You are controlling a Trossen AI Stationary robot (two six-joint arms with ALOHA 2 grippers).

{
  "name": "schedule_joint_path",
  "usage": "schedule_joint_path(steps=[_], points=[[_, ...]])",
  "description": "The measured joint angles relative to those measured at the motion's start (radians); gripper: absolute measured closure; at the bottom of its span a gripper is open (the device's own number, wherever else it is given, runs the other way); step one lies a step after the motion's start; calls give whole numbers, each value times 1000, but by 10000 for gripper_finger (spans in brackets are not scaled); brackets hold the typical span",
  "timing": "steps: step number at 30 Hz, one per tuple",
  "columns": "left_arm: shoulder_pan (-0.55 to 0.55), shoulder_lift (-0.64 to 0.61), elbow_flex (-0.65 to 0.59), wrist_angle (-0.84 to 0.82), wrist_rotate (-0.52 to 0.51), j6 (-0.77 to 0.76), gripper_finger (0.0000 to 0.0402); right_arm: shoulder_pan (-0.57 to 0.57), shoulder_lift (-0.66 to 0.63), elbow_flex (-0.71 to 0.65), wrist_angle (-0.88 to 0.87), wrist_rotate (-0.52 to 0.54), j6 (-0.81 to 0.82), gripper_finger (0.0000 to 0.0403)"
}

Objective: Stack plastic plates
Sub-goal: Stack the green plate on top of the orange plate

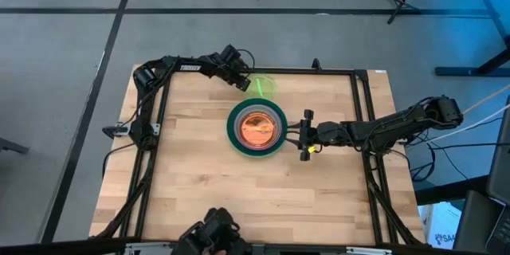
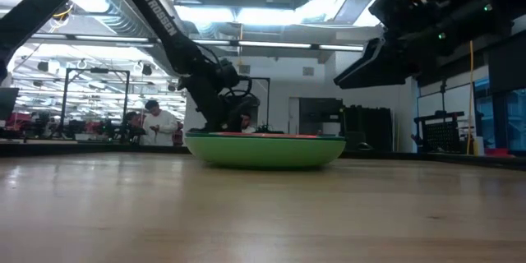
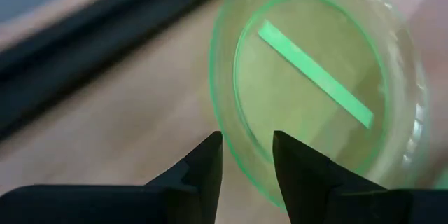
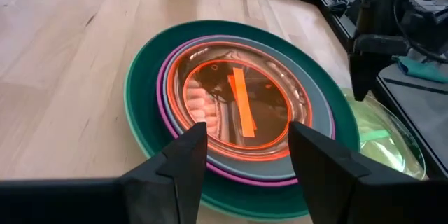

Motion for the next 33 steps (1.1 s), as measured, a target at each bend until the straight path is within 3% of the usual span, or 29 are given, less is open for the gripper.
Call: schedule_joint_path(steps=[13, 24, 33], points=[[-11, 21, 0, 40, -28, 52, 288, 0, 0, 0, 2, 3, -2, 210], [-27, 29, 0, 70, -71, 177, 393, 0, 0, 0, -2, 3, -3, 210], [-28, -33, -2, 71, -137, 184, 400, 0, 0, 0, -9, 3, 3, 210]])
